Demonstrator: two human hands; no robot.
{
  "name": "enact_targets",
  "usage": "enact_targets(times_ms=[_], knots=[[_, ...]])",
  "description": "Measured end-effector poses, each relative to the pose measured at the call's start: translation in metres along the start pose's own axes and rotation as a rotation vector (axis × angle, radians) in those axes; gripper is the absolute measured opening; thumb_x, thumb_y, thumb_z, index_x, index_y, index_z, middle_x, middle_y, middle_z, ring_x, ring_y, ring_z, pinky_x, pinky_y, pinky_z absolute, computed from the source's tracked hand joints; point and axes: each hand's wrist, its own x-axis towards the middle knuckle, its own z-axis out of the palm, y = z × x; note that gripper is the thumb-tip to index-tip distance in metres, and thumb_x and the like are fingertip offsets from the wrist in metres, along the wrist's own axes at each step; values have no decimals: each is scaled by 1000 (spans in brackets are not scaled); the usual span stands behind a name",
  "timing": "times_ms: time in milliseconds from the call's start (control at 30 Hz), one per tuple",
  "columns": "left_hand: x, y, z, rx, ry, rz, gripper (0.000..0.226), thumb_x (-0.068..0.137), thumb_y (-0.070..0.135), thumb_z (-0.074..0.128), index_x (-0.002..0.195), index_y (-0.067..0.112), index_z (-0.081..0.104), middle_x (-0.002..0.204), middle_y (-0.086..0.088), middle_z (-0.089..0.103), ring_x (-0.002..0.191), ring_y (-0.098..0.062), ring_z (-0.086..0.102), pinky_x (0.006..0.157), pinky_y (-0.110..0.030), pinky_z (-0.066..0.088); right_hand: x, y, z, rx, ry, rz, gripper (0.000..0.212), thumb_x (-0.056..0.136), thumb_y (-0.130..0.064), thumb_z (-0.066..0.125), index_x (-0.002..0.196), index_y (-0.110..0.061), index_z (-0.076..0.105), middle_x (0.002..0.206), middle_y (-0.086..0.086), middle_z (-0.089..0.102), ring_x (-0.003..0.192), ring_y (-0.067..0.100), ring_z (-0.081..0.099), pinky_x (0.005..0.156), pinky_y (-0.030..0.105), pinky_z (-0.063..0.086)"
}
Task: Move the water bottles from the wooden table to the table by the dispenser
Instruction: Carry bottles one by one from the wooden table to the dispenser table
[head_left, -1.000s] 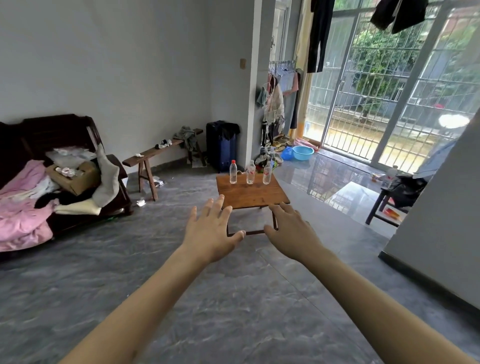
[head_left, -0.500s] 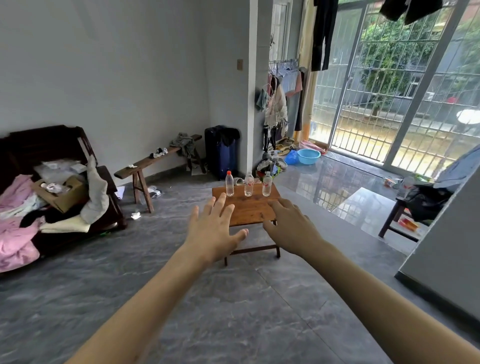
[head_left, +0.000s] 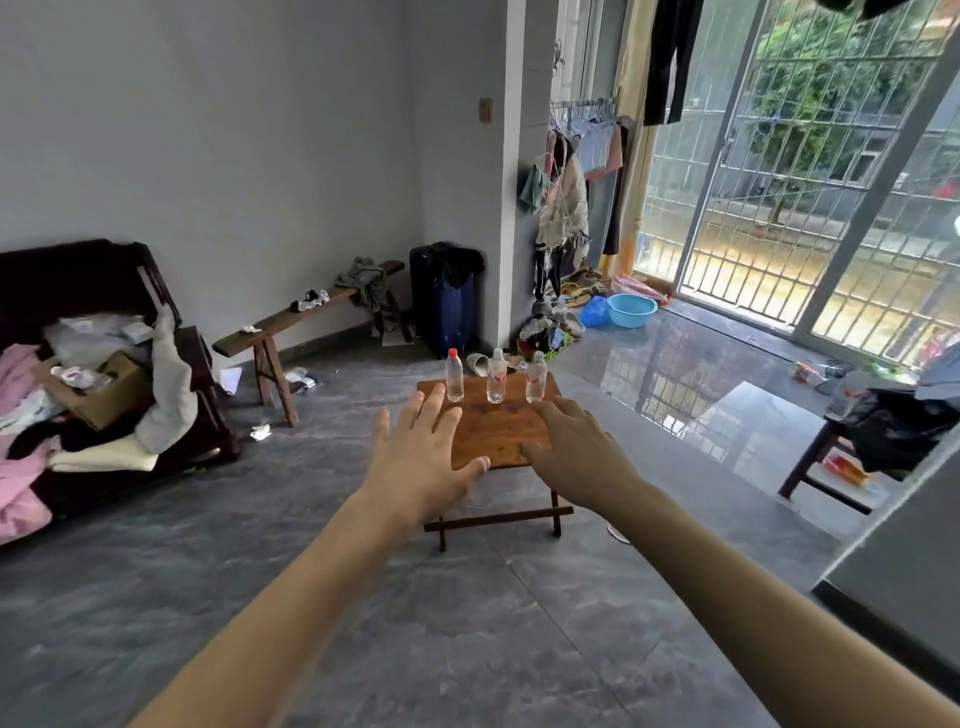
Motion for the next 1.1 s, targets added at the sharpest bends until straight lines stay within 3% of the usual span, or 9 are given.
enact_targets(times_ms=[267, 400, 533, 700, 900, 1100], knots=[[106, -27, 7, -21, -2, -6, 82, 97, 70, 38, 163, 28, 13, 173, 2, -7, 159, -20, -10, 125, -53, -7, 106, 12, 13, -3, -7, 0, 58, 91, -39, 47, 146, -23, 38, 154, 8, 36, 137, 31, 38, 106, 49, 38], [162, -43, 5, -8, -17, 4, 81, 98, 68, 37, 163, 26, 12, 173, 1, -11, 159, -21, -12, 125, -53, -7, 173, 4, 16, -2, -21, -6, 58, 92, -37, 47, 147, -22, 37, 153, 10, 37, 144, 33, 30, 108, 49, 38], [219, -64, 8, -21, -21, -4, 81, 98, 69, 36, 163, 27, 12, 172, 2, -11, 159, -21, -12, 124, -52, -11, 237, -5, 22, -17, -15, -17, 53, 93, -38, 49, 142, -21, 42, 148, 9, 43, 138, 30, 38, 105, 48, 39], [275, -86, 18, -32, -38, -15, 81, 97, 70, 38, 162, 29, 13, 172, 2, -11, 159, -22, -12, 123, -52, -11, 291, -4, 39, -32, -73, -12, 58, 95, -41, 47, 148, -21, 36, 156, 8, 35, 143, 29, 33, 115, 54, 30], [334, -106, 26, -44, -58, -44, 82, 97, 70, 38, 162, 29, 13, 173, 1, -9, 159, -23, -10, 124, -53, -9, 352, 12, 48, -33, -79, 13, 49, 93, -41, 49, 138, -22, 45, 147, 8, 44, 134, 29, 42, 103, 47, 39], [400, -109, 41, -25, -92, -61, 82, 97, 70, 37, 163, 28, 12, 173, 0, -9, 159, -23, -10, 125, -53, -6, 417, 43, 53, -29, -106, 25, 56, 95, -39, 45, 148, -22, 37, 154, 8, 36, 141, 32, 35, 111, 51, 31]])
